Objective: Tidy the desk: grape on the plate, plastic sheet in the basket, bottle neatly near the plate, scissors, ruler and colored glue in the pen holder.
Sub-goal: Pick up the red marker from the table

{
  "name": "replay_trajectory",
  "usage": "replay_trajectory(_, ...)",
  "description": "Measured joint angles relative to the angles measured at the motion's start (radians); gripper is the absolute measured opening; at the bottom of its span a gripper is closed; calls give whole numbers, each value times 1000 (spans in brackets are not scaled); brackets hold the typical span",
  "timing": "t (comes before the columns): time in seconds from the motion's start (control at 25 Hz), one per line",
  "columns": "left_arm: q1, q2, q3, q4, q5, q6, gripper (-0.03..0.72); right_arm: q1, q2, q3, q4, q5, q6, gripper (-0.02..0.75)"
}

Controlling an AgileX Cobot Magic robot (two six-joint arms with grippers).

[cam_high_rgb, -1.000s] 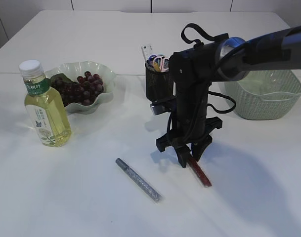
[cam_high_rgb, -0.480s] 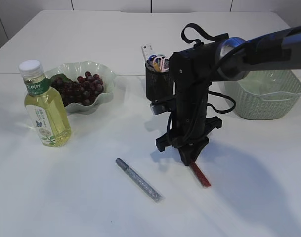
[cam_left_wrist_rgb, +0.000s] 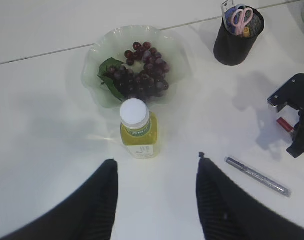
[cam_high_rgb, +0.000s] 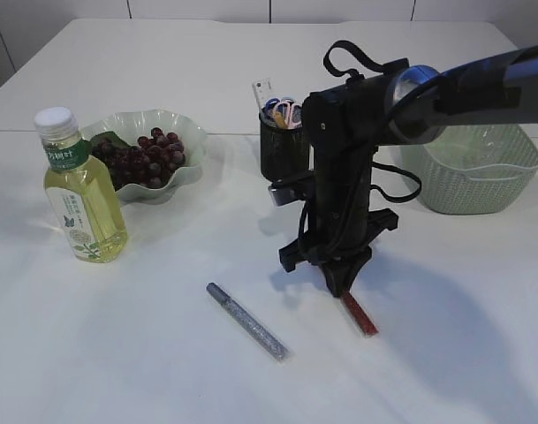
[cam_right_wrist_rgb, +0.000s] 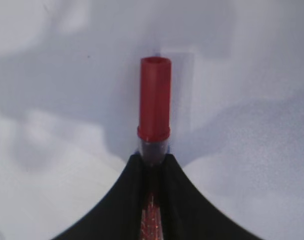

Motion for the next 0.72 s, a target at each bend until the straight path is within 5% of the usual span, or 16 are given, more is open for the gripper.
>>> replay_trajectory(0.32, 0, 0, 0, 0, 0, 0, 371, 0, -85, 33, 10, -13, 0, 62)
replay_trajectory(0.72, 0, 0, 0, 0, 0, 0, 371, 0, -391, 373, 7, -348, 4, 61)
